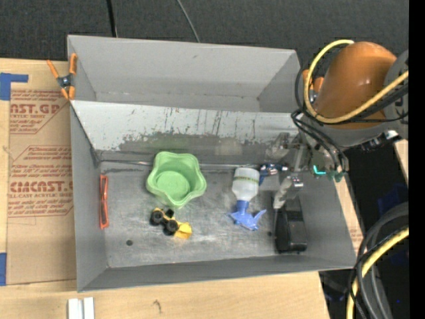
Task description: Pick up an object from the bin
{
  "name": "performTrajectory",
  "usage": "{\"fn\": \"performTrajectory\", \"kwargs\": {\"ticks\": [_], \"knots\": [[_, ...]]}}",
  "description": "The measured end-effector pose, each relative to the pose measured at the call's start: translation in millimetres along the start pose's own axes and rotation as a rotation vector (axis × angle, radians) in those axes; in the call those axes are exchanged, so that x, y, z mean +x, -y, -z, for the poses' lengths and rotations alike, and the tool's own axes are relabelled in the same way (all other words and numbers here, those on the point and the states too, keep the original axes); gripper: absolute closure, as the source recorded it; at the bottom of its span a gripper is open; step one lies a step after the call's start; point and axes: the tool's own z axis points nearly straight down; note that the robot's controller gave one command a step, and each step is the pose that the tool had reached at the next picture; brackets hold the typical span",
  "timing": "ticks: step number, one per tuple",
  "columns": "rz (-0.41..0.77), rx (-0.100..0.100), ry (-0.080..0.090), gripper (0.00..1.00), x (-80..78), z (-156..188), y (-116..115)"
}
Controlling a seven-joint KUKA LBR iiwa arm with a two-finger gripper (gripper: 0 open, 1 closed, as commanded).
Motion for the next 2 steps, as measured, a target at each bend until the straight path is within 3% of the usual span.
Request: {"fn": "performTrajectory", "kwargs": {"ticks": [1,2], "knots": [[0.001,0.001,0.008,0.0,-1.6,5,0],[0.17,0.002,0.01,0.0,-15.9,-49,0]]}}
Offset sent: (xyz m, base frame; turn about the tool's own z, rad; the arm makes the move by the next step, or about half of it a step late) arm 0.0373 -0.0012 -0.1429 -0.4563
